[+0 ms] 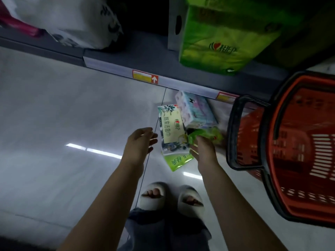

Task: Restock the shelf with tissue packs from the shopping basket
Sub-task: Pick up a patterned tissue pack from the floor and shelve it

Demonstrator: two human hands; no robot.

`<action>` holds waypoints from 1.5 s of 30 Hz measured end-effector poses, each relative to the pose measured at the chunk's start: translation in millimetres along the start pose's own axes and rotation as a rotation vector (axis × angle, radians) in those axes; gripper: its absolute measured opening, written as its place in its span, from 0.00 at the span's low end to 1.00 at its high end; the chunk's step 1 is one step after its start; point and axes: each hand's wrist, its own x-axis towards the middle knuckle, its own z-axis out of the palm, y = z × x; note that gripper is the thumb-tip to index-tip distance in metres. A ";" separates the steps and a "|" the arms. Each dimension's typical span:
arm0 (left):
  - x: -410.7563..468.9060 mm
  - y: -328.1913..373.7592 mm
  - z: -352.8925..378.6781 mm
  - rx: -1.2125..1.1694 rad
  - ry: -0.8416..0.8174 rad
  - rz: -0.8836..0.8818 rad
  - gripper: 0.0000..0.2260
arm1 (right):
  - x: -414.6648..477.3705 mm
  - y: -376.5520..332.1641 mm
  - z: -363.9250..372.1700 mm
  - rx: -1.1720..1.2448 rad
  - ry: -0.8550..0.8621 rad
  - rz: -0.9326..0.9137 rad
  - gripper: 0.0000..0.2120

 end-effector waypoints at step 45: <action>-39.7 44.3 -55.1 0.085 -0.087 -0.169 0.17 | -127.4 -12.0 23.4 0.465 -0.029 0.137 0.14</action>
